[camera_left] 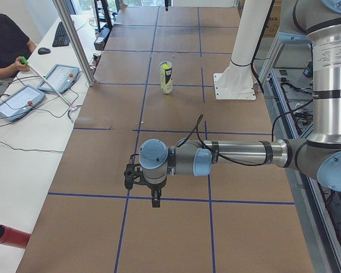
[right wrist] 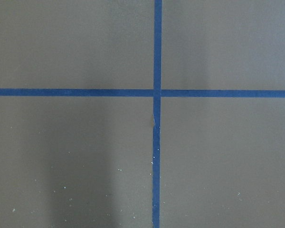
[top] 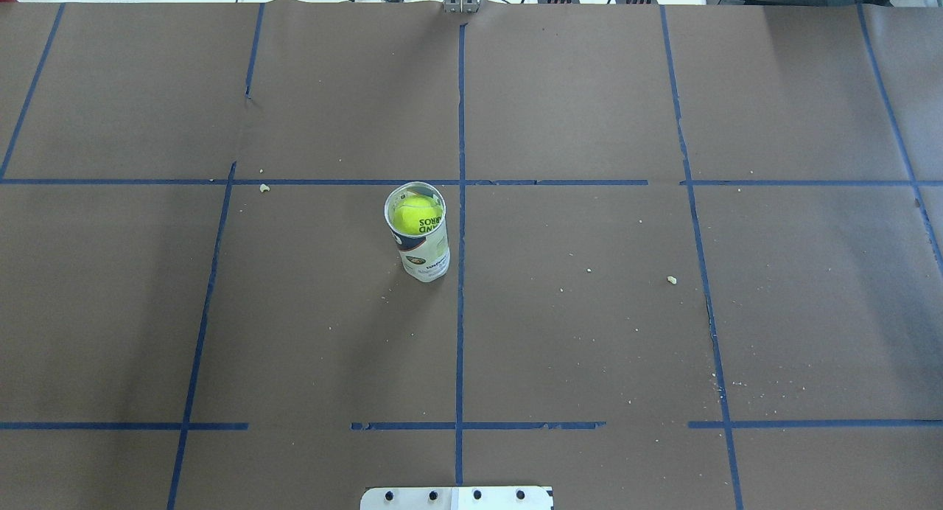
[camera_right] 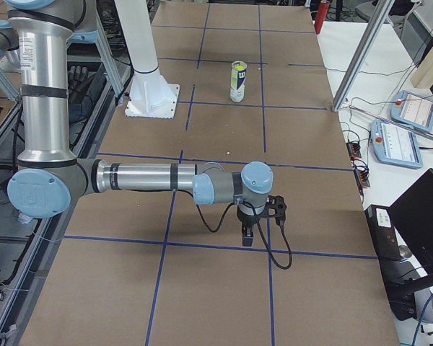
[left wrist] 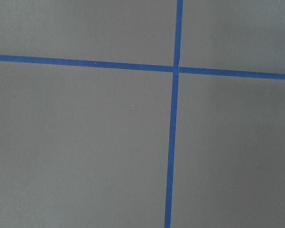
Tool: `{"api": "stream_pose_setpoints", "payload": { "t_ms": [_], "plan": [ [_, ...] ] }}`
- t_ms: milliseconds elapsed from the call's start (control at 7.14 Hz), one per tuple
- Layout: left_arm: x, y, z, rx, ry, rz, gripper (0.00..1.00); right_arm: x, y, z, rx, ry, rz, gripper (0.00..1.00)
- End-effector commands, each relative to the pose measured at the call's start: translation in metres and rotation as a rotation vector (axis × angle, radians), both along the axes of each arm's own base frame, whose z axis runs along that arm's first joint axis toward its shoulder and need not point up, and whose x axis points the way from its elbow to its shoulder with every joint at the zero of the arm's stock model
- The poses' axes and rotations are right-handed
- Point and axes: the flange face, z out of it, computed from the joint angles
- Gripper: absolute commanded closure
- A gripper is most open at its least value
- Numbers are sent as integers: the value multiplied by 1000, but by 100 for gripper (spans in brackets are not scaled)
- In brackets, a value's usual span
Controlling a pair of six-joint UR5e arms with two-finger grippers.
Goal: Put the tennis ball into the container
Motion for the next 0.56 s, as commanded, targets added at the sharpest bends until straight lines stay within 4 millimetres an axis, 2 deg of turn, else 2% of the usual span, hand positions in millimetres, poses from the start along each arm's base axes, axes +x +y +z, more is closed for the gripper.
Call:
{"api": "stream_pose_setpoints", "payload": {
  "t_ms": [0,420],
  "plan": [
    [0,-6,-5,12,-1,0,0,0,0,0,0,0,0,0],
    [0,-8,-8,18,-1,0,0,0,0,0,0,0,0,0]
  ]
}}
